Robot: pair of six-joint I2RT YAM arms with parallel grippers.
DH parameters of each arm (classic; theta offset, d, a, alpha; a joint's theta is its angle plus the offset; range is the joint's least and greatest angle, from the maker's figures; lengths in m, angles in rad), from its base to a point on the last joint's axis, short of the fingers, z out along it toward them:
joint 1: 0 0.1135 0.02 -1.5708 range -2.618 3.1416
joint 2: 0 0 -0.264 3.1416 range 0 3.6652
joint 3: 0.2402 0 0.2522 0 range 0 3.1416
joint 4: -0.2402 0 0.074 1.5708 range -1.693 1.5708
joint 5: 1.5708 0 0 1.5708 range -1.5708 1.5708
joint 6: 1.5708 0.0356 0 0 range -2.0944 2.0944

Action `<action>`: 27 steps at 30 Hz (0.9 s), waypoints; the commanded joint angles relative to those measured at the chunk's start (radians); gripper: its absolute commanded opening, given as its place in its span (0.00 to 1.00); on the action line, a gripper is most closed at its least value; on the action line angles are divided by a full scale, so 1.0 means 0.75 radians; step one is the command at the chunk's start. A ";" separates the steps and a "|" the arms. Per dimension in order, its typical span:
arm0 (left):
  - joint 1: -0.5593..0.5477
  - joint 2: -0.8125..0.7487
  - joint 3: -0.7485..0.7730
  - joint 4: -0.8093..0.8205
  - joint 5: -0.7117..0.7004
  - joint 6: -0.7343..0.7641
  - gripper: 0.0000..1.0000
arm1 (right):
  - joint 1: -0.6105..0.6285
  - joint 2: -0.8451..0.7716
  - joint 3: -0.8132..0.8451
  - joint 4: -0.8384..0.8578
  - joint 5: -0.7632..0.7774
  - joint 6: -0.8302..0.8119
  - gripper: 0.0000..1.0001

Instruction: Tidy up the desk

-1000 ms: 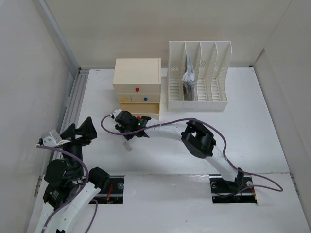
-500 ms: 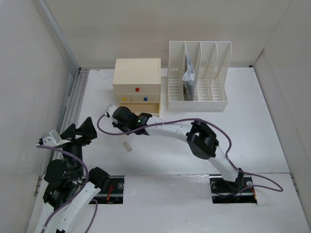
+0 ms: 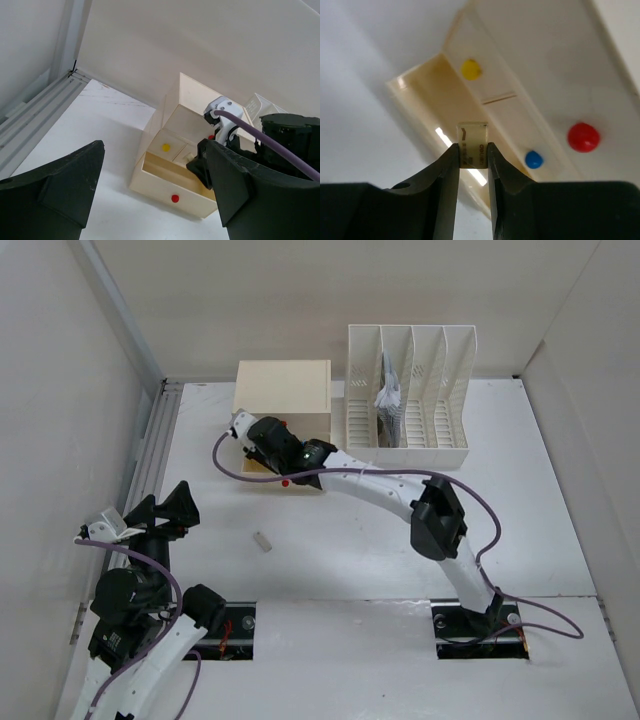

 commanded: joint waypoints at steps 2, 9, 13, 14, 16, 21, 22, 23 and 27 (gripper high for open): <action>0.001 -0.015 -0.009 0.051 0.016 0.020 0.79 | -0.074 0.051 0.058 -0.025 0.068 -0.029 0.27; 0.001 -0.015 -0.009 0.051 0.016 0.020 0.79 | -0.105 0.027 0.058 -0.037 -0.077 -0.017 0.61; 0.001 -0.015 -0.009 0.051 0.016 0.020 0.79 | -0.105 -0.025 0.041 -0.066 -0.240 0.024 0.43; 0.001 -0.015 -0.009 0.051 0.016 0.020 0.79 | -0.105 -0.055 0.019 -0.066 -0.299 0.058 0.39; 0.001 -0.015 -0.009 0.051 0.016 0.020 0.79 | -0.105 -0.068 0.007 -0.102 -0.520 0.116 0.31; 0.001 -0.015 -0.009 0.051 0.016 0.020 0.79 | -0.068 -0.082 -0.106 -0.088 -0.833 0.302 0.31; 0.001 -0.015 -0.009 0.051 0.016 0.020 0.79 | -0.038 -0.082 -0.134 -0.054 -0.821 0.318 0.31; 0.001 -0.015 -0.009 0.051 0.016 0.020 0.79 | -0.025 -0.082 -0.161 -0.041 -0.821 0.318 0.31; 0.001 -0.015 -0.009 0.051 0.016 0.033 0.79 | 0.040 -0.068 -0.333 0.038 -0.738 0.396 0.36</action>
